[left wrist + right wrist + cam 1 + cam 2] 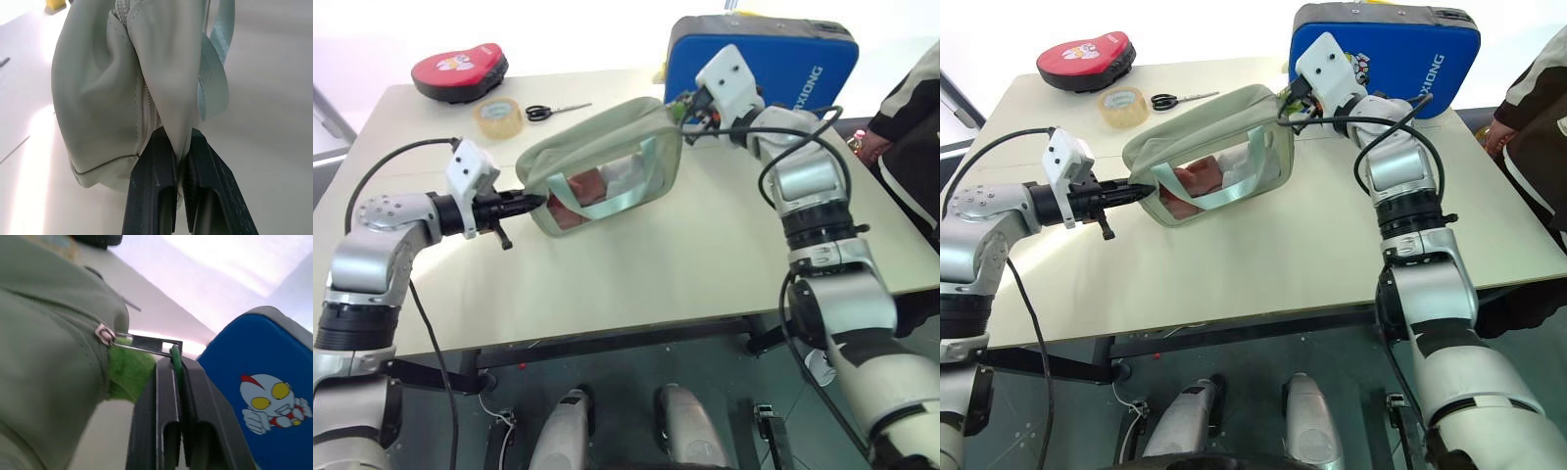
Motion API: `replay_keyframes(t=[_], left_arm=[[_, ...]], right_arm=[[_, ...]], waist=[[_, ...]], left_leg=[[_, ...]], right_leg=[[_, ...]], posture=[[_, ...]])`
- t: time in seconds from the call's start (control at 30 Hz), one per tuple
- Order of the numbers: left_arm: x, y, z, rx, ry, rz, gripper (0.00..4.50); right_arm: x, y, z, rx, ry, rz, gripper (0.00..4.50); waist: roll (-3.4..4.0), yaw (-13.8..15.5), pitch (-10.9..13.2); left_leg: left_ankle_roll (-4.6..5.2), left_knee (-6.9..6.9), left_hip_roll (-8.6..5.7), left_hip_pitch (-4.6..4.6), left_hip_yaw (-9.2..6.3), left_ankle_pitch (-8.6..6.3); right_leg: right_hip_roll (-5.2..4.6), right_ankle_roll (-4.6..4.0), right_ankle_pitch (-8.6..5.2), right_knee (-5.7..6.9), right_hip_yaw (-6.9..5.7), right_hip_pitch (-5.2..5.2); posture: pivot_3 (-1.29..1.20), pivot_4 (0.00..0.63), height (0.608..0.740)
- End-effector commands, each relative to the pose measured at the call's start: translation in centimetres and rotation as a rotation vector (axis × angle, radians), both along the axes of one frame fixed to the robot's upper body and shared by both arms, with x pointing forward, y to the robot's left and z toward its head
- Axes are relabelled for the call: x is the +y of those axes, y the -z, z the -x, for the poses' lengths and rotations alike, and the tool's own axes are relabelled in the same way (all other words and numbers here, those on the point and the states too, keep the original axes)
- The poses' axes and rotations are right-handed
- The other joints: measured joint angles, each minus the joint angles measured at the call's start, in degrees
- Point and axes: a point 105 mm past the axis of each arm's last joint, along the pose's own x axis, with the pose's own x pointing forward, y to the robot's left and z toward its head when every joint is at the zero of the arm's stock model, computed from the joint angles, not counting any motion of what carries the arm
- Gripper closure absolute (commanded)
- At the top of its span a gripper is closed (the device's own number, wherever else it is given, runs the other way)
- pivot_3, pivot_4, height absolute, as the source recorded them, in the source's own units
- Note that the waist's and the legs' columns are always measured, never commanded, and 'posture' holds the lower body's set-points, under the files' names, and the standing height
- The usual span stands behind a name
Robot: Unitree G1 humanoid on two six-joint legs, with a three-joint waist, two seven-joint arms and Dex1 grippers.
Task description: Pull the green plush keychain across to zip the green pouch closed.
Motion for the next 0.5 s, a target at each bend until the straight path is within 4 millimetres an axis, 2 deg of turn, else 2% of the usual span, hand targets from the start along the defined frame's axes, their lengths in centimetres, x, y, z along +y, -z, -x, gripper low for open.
replay_keyframes(t=[0.03, 0.2, 0.3, 0.37, 0.43, 0.5], left_arm=[[0.9, -0.1, 0.0, 0.001, -0.035, -0.006, 4.5], [0.7, -0.1, -0.1, 0.002, -0.026, -0.004, 4.5], [0.6, 0.0, -0.1, 0.007, -0.018, -0.004, 4.5], [0.4, 0.1, 0.0, 0.015, -0.007, -0.008, 4.5], [0.2, 0.2, 0.2, 0.023, 0.007, -0.01, 4.5], [0.2, 0.2, 0.2, 0.027, 0.013, -0.011, 4.5]], right_arm=[[-3.1, -3.2, 0.6, -0.058, 0.142, -0.181, 4.46], [-2.2, -2.2, 1.0, 0.043, 0.12, -0.279, 4.46], [-0.2, -1.8, 1.9, 0.051, 0.008, -0.175, 4.46], [1.4, -1.6, 2.9, -0.012, -0.074, -0.007, 4.46], [3.1, -1.5, 4.1, -0.221, -0.147, 0.386, 4.46], [3.9, -0.8, 4.8, -0.342, -0.196, 0.623, 4.46]], waist=[[0.0, 0.0, 0.0], [0.0, 0.1, 0.0], [0.0, 0.1, 0.0], [0.0, 0.1, 0.0], [0.0, 0.1, 0.0], [0.0, 0.0, 0.0]], left_leg=[[0.0, 0.0, 0.0, 0.0, 0.0, 0.0], [0.0, 0.01, 0.0, -0.01, 0.0, 0.0], [0.01, 0.01, 0.0, -0.01, 0.01, 0.0], [0.01, 0.01, -0.01, -0.01, 0.01, 0.0], [0.01, 0.02, -0.01, -0.02, 0.02, 0.0], [0.01, 0.02, -0.02, -0.02, 0.05, -0.01]], right_leg=[[0.0, 0.0, 0.0, 0.0, 0.0, 0.0], [0.0, 0.0, 0.0, 0.0, 0.0, 0.01], [0.0, 0.0, 0.0, 0.0, -0.01, 0.0], [0.0, 0.0, 0.0, 0.0, 0.0, 0.0], [0.0, 0.0, 0.0, -0.01, -0.01, 0.0], [0.0, 0.02, -0.01, -0.01, -0.01, -0.02]], posture=[[0.0, 0.15, 0.74], [0.0, 0.15, 0.74], [0.0, 0.15, 0.74], [0.0, 0.15, 0.74], [0.0, 0.15, 0.74], [0.0, 0.15, 0.74]])
